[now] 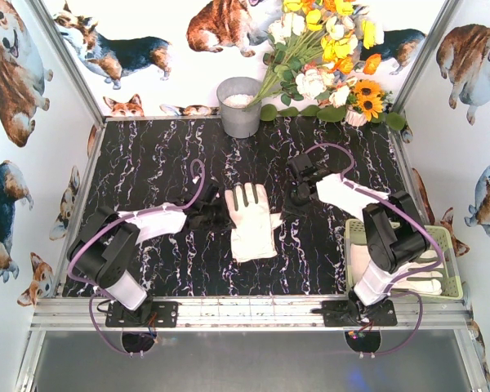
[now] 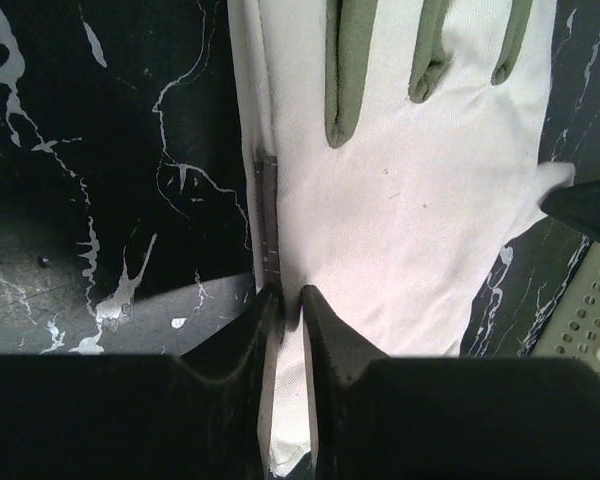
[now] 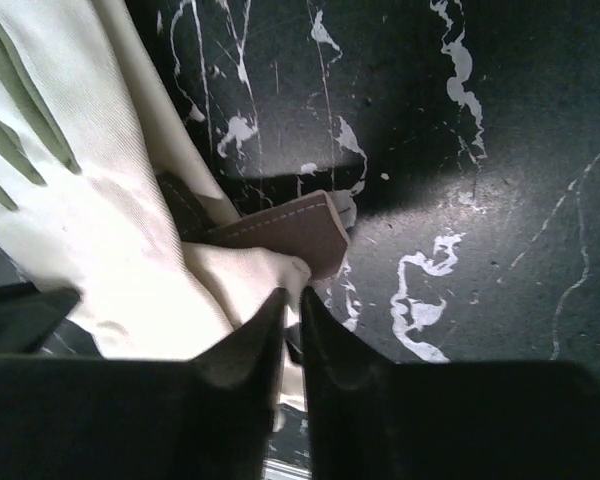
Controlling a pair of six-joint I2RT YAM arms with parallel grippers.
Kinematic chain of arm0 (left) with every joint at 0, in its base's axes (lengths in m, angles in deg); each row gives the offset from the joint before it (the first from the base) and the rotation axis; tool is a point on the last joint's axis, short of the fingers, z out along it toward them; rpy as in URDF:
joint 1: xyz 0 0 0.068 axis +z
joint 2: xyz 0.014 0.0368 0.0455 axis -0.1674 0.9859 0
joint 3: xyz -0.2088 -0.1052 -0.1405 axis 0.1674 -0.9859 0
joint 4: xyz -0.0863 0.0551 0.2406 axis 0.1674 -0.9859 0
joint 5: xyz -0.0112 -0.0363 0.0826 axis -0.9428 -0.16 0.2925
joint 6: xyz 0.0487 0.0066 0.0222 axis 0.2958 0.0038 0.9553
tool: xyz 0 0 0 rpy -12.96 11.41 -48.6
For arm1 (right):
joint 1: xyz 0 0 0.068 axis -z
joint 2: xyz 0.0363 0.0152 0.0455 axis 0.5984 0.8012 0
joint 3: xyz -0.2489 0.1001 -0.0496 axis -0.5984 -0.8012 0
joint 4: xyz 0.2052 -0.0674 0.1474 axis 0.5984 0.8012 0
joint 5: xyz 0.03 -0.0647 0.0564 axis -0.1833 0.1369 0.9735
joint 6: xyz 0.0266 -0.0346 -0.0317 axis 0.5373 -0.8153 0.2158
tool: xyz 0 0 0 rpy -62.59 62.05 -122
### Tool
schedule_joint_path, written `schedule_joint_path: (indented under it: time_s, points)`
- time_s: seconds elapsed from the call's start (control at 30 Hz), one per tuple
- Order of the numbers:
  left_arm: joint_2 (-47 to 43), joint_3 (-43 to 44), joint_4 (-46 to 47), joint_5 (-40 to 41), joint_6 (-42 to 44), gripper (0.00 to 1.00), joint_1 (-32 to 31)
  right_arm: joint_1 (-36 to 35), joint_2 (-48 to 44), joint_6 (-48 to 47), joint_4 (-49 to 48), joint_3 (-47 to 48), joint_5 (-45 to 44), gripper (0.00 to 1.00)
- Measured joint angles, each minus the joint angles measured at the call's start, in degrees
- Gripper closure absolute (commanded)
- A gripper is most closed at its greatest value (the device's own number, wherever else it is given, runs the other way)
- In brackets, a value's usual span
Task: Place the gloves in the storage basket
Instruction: Adjust the glove at the center of the board, then pick up the glove from the center of the board.
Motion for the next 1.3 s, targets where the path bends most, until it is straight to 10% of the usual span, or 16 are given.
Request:
schedule_joint_path:
  time_s: [0.1,0.3,1.3]
  points:
    - [-0.02,0.61,-1.44,0.09,0.68,0.71,0.02,0.0,0.42,-0.13,0.04,0.63,-0.02,0.47]
    - [-3.15,1.14,-5.53,1.11,2.14,0.59,0.11,0.83,-0.96,-1.53,-0.31,1.14,2.4,0.21]
    - [3.85,3.34,-4.57,-5.6,6.03,0.89,3.87,11.13,8.09,-9.05,-16.72,-3.58,32.7,0.15]
